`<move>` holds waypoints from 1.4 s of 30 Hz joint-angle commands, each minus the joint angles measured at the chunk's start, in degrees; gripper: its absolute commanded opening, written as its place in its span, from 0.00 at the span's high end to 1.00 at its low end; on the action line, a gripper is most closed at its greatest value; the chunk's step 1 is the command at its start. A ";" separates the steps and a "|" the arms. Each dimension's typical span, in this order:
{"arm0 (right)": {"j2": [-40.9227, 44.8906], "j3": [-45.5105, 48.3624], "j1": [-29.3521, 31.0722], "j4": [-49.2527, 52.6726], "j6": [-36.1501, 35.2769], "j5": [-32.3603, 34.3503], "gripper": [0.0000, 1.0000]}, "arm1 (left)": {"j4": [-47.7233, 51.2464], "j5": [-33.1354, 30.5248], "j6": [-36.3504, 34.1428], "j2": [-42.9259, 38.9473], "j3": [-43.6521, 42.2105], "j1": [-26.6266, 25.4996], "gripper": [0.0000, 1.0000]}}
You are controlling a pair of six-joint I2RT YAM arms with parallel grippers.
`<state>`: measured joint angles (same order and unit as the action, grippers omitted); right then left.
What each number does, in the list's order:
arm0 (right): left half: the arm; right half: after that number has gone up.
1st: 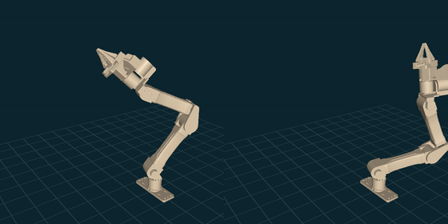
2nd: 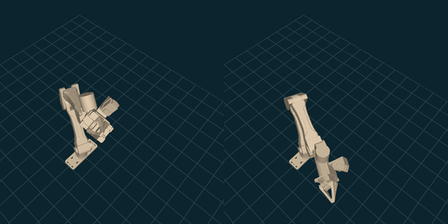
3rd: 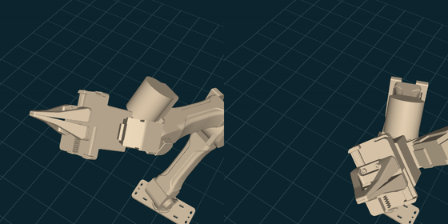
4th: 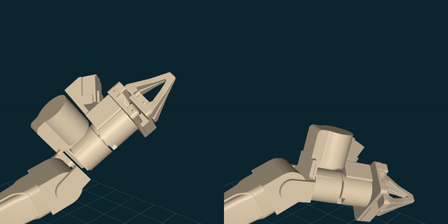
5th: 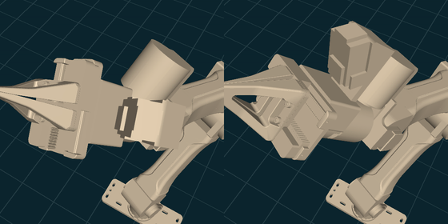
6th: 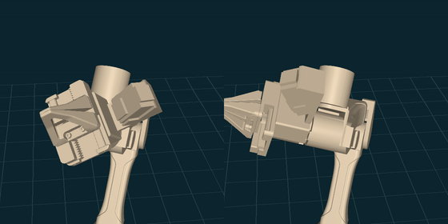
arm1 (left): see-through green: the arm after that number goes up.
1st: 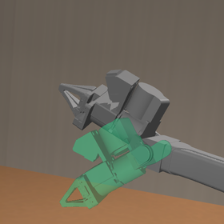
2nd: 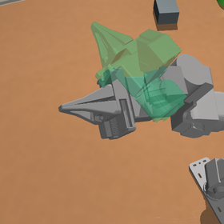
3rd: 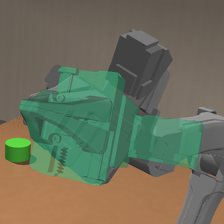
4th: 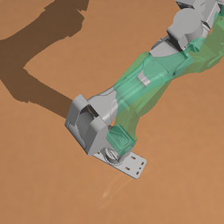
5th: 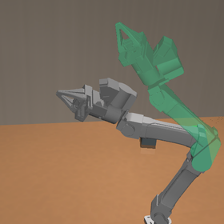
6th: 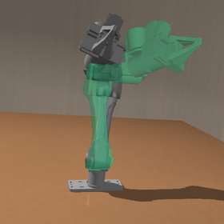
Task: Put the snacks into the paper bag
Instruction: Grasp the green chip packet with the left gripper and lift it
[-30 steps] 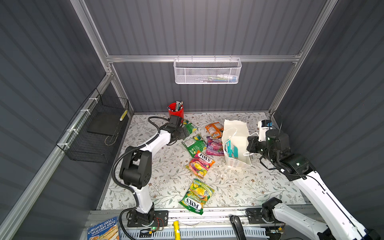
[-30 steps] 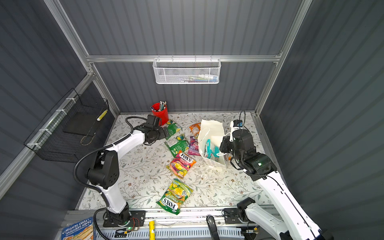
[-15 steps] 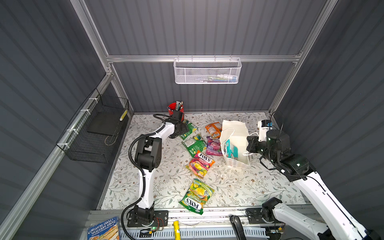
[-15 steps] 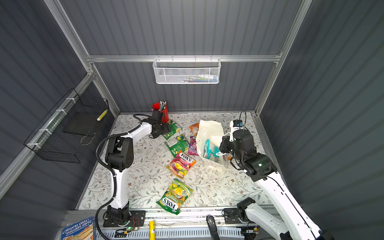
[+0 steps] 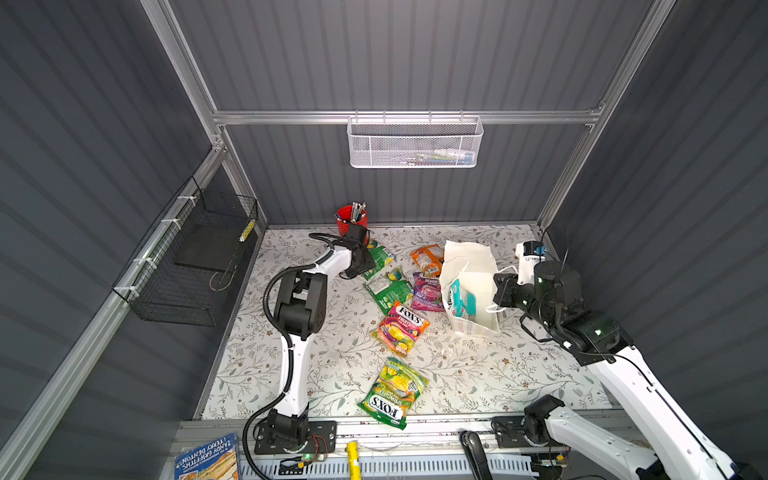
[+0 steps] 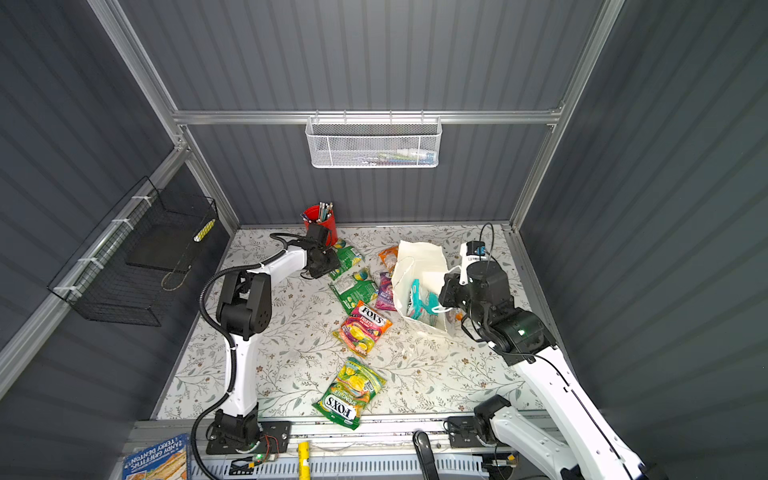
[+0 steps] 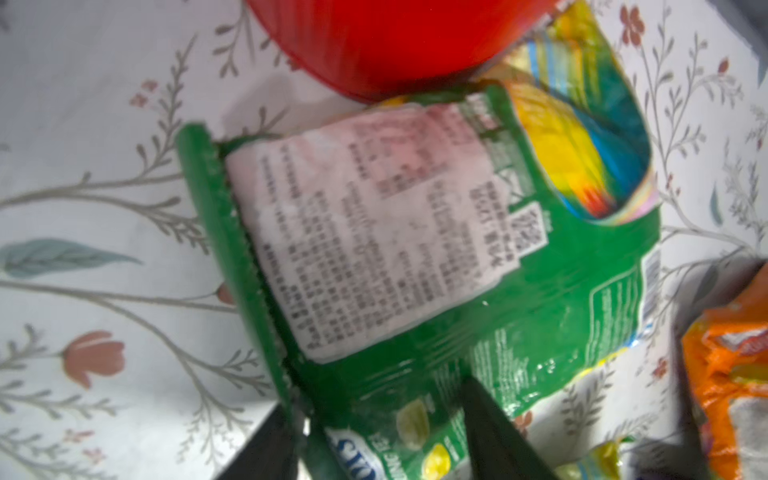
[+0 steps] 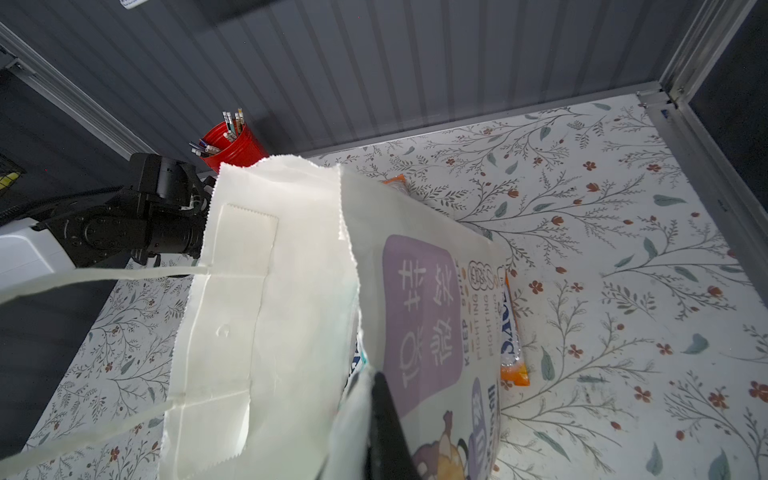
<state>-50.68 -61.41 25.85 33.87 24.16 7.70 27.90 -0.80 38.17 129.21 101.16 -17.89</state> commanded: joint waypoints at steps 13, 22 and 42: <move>0.93 0.85 -0.24 -0.72 -0.08 -0.28 1.00 | -5.64 3.53 0.10 -12.01 -11.61 0.49 1.00; 1.19 0.85 -0.21 -0.76 -0.26 -1.04 1.00 | -10.59 5.59 2.27 -29.76 -26.19 -0.53 1.00; 0.84 0.76 -0.11 -0.90 -0.09 -1.45 1.00 | 0.61 -0.63 -6.04 -55.06 -14.77 -16.27 1.00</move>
<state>-49.82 -61.10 25.85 33.87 24.16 6.15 27.97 -1.34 34.74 76.05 82.61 -32.73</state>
